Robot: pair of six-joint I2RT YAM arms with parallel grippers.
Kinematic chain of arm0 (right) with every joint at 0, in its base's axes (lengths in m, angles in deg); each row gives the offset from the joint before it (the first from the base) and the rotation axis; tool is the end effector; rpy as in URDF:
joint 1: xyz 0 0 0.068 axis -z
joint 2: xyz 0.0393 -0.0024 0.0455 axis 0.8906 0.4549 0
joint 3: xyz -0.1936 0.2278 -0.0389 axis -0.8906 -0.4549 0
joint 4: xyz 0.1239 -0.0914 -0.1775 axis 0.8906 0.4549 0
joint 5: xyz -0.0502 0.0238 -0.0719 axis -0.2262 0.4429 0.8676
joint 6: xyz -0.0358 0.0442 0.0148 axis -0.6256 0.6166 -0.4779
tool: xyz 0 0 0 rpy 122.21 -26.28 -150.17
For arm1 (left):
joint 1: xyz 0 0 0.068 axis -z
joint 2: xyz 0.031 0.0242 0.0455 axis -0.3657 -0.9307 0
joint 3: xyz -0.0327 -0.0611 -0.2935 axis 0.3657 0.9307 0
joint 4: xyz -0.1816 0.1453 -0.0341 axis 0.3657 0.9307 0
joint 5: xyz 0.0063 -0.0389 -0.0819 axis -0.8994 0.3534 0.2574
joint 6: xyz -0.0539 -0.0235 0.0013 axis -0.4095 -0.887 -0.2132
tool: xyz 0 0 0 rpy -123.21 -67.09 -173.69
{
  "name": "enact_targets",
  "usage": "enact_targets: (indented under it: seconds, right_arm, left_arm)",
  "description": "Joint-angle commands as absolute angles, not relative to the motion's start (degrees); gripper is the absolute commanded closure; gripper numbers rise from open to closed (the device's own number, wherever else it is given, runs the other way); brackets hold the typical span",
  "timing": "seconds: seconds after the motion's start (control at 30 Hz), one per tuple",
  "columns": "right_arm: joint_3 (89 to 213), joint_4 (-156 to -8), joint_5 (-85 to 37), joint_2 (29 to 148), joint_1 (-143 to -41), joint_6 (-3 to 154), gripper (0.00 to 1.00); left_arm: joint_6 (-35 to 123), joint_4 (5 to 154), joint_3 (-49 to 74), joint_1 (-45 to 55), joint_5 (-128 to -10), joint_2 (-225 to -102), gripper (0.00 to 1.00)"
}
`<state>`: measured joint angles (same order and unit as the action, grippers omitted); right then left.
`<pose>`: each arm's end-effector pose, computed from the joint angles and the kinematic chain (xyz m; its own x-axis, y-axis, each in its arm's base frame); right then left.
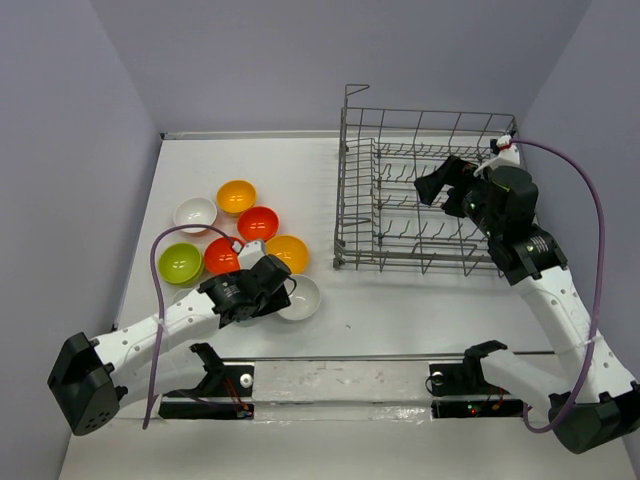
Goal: Load the bowls into the dish rack
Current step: Pick up the bowl from the corner of the board.
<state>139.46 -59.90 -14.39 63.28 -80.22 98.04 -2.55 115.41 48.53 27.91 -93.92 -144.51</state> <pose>0.1653 0.0501 0.4188 -0.3349 0.4081 -0.8493 -0.1215 0.8751 0.4684 0.1062 -0.1050 0.2481 -0.7993 -0.3134 -0.5127 -0.1143 0.9169 -0.3824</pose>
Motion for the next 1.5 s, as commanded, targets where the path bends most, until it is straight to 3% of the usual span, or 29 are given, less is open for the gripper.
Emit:
enact_targets:
  seconds: [0.0,0.3,0.87,0.97,1.23,1.47]
  right_arm:
    - [138.8,-62.5,-14.4,63.1,-80.1,98.2,0.0]
    - [138.3,-62.8,-14.5,63.4,-80.1,98.2,0.0]
    - [137.8,-62.8,-14.7,62.9,-80.1,98.4,0.0]
    - [137.6,-62.8,-14.7,62.8,-80.1,98.5,0.0]
    - [137.5,-62.8,-15.5,63.1,-80.1,98.6,0.0]
    - [139.8,-60.5,-21.0,65.3,-80.1,96.6,0.0]
  left_arm:
    - [-4.2,115.3,49.6,28.4,-96.6,-144.8,0.47]
    - [-4.5,114.8,50.1,28.5,-97.8,-144.3,0.64]
    - [-4.0,111.5,51.5,28.6,-96.4,-148.4,0.6]
    - [-4.3,111.5,51.6,28.6,-96.5,-148.6,0.66]
    - [-3.5,111.6,51.3,28.6,-96.5,-148.3,1.0]
    - [-2.9,113.0,49.9,28.6,-96.9,-145.6,1.0]
